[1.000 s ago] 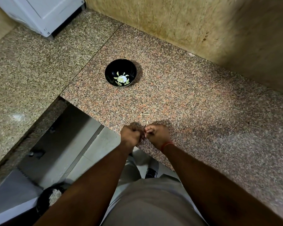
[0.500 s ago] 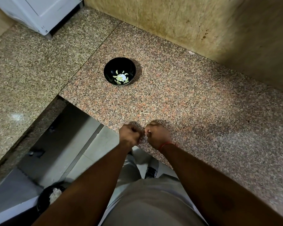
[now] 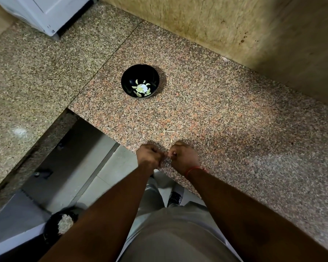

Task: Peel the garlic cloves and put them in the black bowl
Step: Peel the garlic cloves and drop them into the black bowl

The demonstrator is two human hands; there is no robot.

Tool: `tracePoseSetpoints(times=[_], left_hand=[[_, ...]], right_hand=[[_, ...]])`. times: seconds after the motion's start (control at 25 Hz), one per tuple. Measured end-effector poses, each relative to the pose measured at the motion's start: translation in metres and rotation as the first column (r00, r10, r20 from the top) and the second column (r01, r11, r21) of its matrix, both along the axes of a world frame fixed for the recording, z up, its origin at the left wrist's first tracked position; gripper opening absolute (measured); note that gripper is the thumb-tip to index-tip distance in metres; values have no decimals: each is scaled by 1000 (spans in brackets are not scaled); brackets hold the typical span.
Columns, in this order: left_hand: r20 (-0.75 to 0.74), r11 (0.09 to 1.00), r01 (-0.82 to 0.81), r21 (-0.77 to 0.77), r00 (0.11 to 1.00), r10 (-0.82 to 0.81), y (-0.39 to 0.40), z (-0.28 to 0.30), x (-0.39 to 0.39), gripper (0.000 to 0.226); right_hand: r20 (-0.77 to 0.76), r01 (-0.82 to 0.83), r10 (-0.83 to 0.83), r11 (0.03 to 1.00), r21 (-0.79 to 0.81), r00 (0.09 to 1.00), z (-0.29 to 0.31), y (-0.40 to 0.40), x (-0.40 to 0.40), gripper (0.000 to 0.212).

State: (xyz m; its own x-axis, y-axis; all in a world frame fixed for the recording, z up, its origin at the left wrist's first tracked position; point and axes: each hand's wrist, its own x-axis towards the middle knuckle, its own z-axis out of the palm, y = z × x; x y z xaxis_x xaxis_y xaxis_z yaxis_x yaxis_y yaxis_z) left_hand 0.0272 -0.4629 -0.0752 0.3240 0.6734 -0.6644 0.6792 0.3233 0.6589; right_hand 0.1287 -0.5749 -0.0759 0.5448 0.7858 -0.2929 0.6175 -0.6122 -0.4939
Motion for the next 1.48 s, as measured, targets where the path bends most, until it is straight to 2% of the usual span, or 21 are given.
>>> tracePoseSetpoints(times=[0.2, 0.36, 0.44, 0.52, 0.6, 0.76, 0.84, 1.16, 1.32, 1.48], left_hand=[[6, 998, 48, 38, 999, -48, 0, 0, -1, 21], [217, 991, 81, -105, 974, -57, -1, 1, -15, 11], [282, 985, 118, -122, 956, -80, -1, 5, -18, 15], [297, 982, 130, -134, 951, -85, 0, 9, -16, 16], [316, 980, 133, -145, 945, -81, 0, 11, -15, 15], [335, 985, 95, -141, 941, -43, -1, 13, -12, 9], [327, 987, 94, -133, 944, -46, -1, 17, -11, 8], [355, 979, 175, -106, 926, -128, 6, 28, -9, 14], [342, 976, 215, -41, 921, -189, 6, 27, -9, 9], [313, 981, 195, -18, 933, -180, 3, 25, -6, 10]], right_hand=[[-27, -30, 29, 998, -48, 999, 0, 6, 3, 12], [-325, 90, -59, 993, 81, 944, -2, 8, 19, 29], [-469, 144, -90, 986, 82, 879, 5, 6, 23, 25], [-593, 201, -133, 978, 49, 794, 8, 5, 27, 14], [-713, 299, -224, 954, -21, 665, 9, 5, 29, 9], [-879, 518, -333, 847, -119, 342, 13, 0, 23, 15], [-911, 580, -330, 804, -134, 248, 14, -3, 20, 16], [-938, 606, -279, 789, -101, 206, 22, -7, 24, 13], [-930, 610, -280, 788, -82, 237, 22, -7, 24, 18], [-927, 648, -288, 759, -69, 239, 21, -7, 21, 16]])
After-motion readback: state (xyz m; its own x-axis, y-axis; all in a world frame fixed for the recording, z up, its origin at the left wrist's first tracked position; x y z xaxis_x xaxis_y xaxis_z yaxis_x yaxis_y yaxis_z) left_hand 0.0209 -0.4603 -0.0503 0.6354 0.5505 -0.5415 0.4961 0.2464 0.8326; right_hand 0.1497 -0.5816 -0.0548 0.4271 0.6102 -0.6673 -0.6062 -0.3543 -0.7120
